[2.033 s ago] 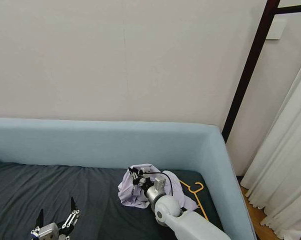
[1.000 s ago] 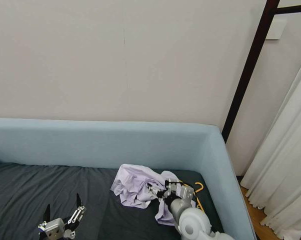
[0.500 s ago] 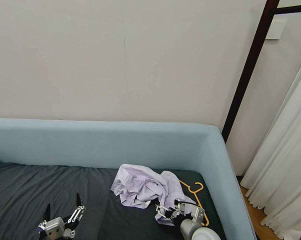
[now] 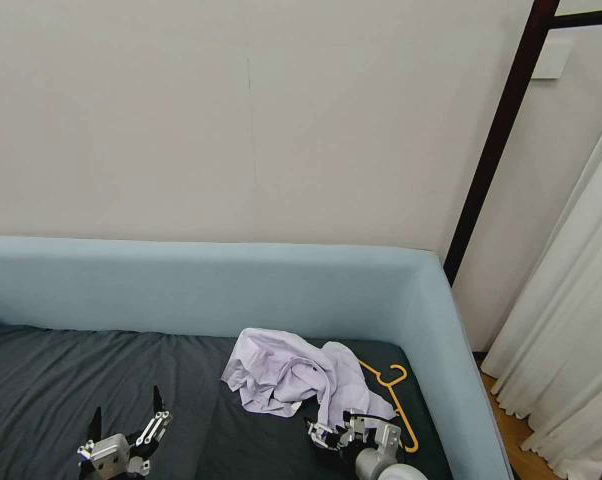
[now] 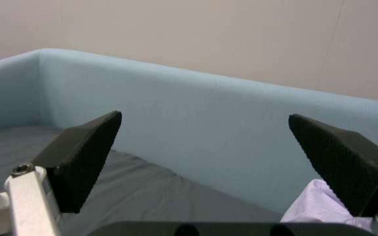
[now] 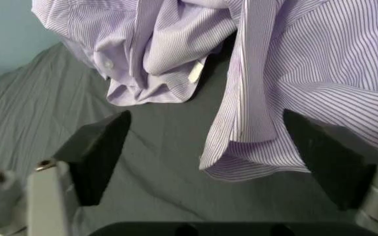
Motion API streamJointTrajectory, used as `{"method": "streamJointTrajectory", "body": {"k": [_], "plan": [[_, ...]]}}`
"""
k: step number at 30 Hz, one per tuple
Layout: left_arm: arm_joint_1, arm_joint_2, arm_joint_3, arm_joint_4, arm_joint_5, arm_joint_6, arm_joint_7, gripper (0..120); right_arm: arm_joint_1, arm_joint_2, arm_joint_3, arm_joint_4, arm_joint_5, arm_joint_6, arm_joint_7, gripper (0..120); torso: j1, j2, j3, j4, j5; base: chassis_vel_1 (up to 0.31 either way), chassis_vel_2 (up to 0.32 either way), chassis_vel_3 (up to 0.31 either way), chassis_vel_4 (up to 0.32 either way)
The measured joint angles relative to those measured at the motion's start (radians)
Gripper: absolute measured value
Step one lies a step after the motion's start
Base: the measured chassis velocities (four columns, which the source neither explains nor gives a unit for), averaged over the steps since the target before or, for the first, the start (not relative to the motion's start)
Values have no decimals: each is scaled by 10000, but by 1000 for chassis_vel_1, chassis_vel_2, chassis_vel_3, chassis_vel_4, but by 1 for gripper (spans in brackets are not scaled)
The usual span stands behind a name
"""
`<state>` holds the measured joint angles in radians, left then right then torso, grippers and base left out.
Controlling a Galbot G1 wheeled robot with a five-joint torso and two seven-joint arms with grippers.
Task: Pick up the clothes from the sofa and hang them on the clothes hanger.
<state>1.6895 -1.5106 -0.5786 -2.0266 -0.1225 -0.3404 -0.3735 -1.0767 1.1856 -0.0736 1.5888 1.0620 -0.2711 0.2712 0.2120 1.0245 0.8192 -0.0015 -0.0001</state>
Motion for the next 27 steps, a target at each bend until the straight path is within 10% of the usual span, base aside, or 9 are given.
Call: {"method": "streamJointTrajectory", "body": {"k": [27], "plan": [[-23, -16, 16, 48, -20, -24, -8, 100, -328, 435, 36, -636, -969, 576, -287, 0, 0, 0, 0, 0, 0, 0, 0, 0, 0]]}}
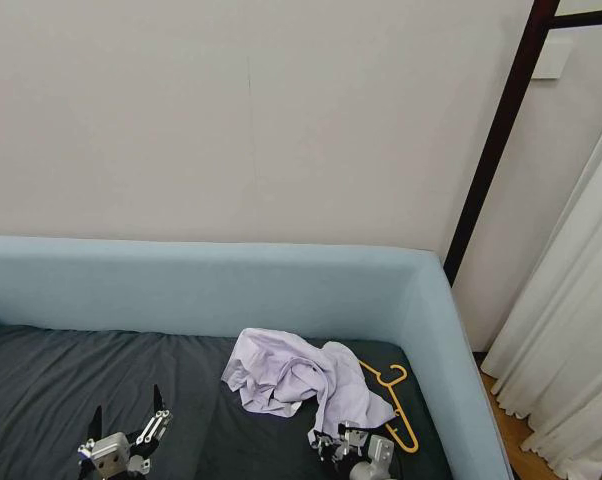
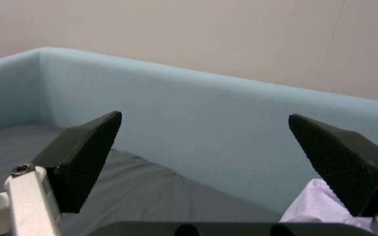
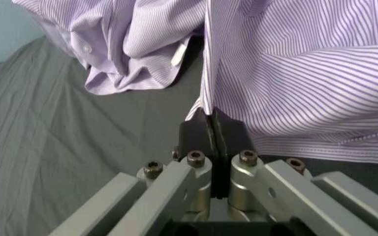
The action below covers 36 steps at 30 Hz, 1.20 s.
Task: Pick up the clothes from the sofa and hang them on the clothes hanger.
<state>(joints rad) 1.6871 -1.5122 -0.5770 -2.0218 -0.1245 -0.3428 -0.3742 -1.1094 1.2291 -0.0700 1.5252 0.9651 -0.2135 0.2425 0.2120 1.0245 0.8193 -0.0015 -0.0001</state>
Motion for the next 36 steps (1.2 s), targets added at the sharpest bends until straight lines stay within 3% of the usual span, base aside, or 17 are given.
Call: {"method": "streamJointTrajectory", "body": {"k": [6, 11, 22, 26, 30, 32, 33, 36], "plan": [[-61, 42, -30, 13, -41, 0, 0, 100, -111, -80, 77, 487, -149, 391, -162, 0, 0, 0, 0, 0, 0, 0, 0, 0, 0], [-186, 149, 27, 210, -85, 26, 19, 100, -162, -478, 269, 1280, -1121, 949, -1004, 0, 0, 0, 0, 0, 1, 0, 0, 0, 0], [-886, 1460, 667, 1454, -223, 245, 726, 100, 7, -1347, 704, 2467, -1185, 1098, -1347, 0, 0, 0, 0, 0, 0, 0, 0, 0, 0], [-1467, 2494, 810, 2295, -376, -266, 2498, 100, 132, -1516, 639, 2865, -1001, 1096, -1414, 0, 0, 0, 0, -1, -2, 0, 0, 0, 0], [-1596, 2832, 811, 2411, -520, -352, 3097, 100, 145, -1516, 611, 2898, -997, 1090, -1460, 0, 1, 0, 1, 0, -3, 0, 0, 0, 0], [-1946, 3636, 811, 2775, -786, -679, 4327, 100, 157, -1452, 582, 2886, -996, 1068, -1493, 0, 0, 0, 0, 1, 1, 0, 0, 0, 0], [-1946, 3636, 811, 2775, -786, -679, 4327, 100, 157, -1452, 582, 2886, -996, 1068, -1493, 0, 0, 0, 0, 1, 1, 0, 0, 0, 0], [-2639, 4624, 986, 3844, -876, -1550, 6044, 100, 257, -1347, 472, 2746, -967, 1050, -1516, 0, 0, 0, 0, -7, -1, 0, 0, 0, 0]]}}
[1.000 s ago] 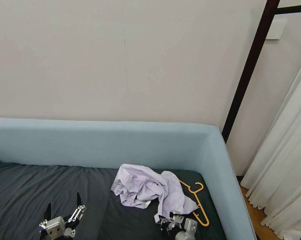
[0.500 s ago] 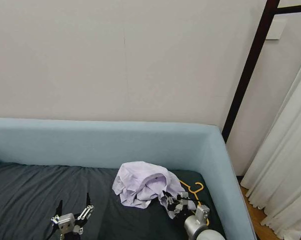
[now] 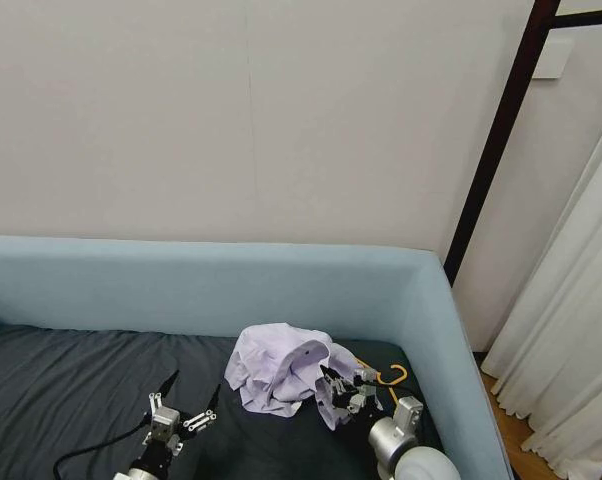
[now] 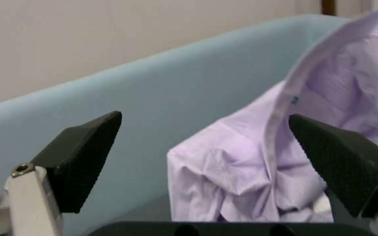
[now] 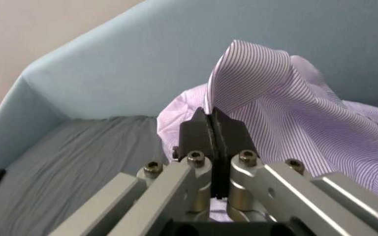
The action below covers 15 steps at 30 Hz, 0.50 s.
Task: Pick up the clothes from the sofa and hang them on the clothes hanger.
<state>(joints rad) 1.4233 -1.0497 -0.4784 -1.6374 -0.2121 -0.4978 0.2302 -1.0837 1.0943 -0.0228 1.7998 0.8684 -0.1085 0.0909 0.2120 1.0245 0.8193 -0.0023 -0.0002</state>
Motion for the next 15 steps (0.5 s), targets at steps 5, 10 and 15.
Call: {"method": "streamJointTrajectory", "body": {"k": [5, 10, 15], "plan": [[-380, 189, 309, 1364, -5, -830, 791, 100, 505, 157, -614, -308, 223, -18, -33, 0, 0, -1, 1, 21, 3, 0, 0, 0, 0], [-1187, -279, 802, 2996, 526, -1349, 1162, 100, 509, 248, -675, -323, 245, -28, -91, 0, 0, 0, 0, 4, -3, 0, 0, 0, 0], [-1735, -878, 880, 3982, 614, -1555, 1516, 100, 472, 264, -676, -286, 238, -31, -126, 0, 0, 0, 0, 8, 2, 0, 0, 0, 0]]}}
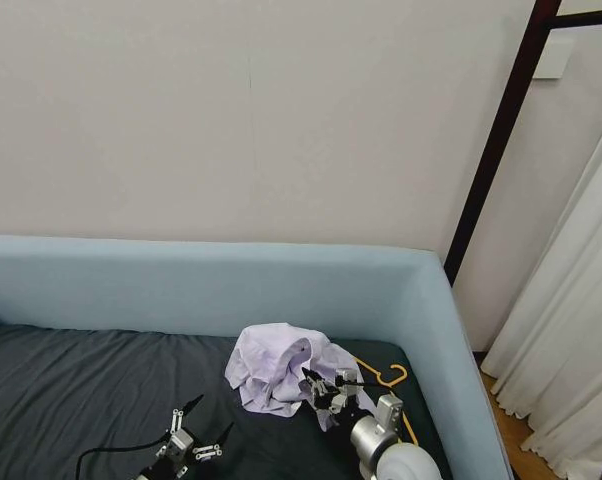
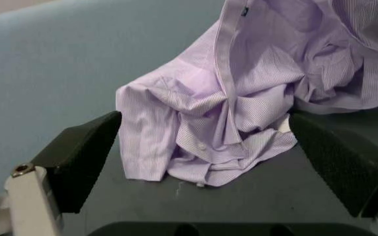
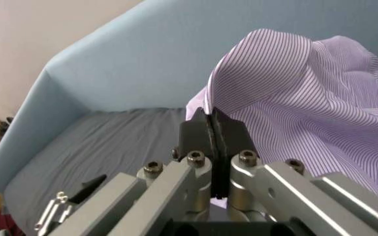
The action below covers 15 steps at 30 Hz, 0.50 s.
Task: Pick up the clothes from the sofa and hang them on the clothes hanger.
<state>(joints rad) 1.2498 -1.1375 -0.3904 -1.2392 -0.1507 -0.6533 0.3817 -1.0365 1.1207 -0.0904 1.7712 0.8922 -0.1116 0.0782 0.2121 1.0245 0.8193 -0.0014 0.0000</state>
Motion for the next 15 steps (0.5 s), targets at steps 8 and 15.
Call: {"method": "streamJointTrajectory", "body": {"k": [8, 15], "plan": [[-1241, -874, 195, 1467, 221, -153, -257, 99, -94, 27, 32, 60, -3, 25, -14, 0, 0, 0, 0, -2, 0, 0, 0, 0, 0], [-2059, -1413, 659, 2177, 317, 265, -579, 96, -187, 21, 92, 114, -6, 63, -40, 0, 0, 0, 0, -1, 1, 0, 0, 0, 0]]}}
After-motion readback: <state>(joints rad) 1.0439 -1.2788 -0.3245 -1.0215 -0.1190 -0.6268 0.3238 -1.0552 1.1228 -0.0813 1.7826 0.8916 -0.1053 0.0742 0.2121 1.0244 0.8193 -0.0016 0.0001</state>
